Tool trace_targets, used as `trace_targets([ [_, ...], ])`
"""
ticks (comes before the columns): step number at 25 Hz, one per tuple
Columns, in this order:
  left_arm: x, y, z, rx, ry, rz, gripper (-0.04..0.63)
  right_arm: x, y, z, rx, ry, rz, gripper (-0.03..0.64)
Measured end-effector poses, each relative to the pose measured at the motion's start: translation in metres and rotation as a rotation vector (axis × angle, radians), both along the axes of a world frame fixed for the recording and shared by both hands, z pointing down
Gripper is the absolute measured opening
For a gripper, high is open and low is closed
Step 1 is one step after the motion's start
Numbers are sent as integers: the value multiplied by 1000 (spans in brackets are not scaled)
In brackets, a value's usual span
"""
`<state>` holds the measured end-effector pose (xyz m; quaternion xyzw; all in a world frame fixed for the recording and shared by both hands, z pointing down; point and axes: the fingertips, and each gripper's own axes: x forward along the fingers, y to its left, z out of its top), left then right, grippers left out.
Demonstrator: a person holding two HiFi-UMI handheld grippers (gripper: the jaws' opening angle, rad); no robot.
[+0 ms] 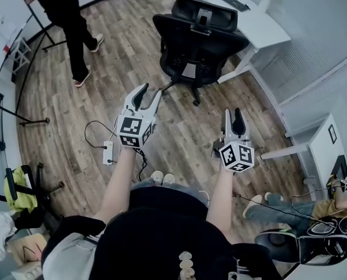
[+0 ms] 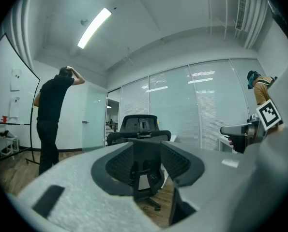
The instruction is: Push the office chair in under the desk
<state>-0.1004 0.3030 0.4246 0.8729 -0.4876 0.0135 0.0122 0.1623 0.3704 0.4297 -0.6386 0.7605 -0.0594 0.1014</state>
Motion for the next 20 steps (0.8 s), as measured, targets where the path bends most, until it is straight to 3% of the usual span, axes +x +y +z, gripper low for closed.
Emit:
trace_targets([
  [20, 2, -3, 15, -9, -3, -95, 167, 30, -29, 11, -3, -2, -52, 178],
])
